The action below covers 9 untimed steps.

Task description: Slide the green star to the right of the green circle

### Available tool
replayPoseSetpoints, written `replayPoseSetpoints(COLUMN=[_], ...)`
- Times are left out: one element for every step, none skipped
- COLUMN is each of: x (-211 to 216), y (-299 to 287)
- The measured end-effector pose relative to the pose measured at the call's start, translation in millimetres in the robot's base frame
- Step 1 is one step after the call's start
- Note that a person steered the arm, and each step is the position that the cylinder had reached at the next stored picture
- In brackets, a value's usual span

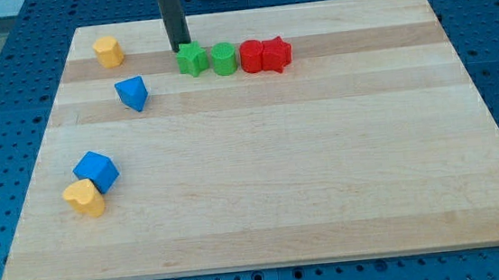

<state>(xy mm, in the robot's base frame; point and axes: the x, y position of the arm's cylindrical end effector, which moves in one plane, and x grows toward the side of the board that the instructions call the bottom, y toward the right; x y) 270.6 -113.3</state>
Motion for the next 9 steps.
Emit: replayPoseSetpoints(x=[3.5,3.5,4.1,4.8,2.5,-15.6,-16.5,-29.9,-51.7], y=[0.0,0.0,0.0,0.0,0.0,0.0,0.0,0.0,0.0])
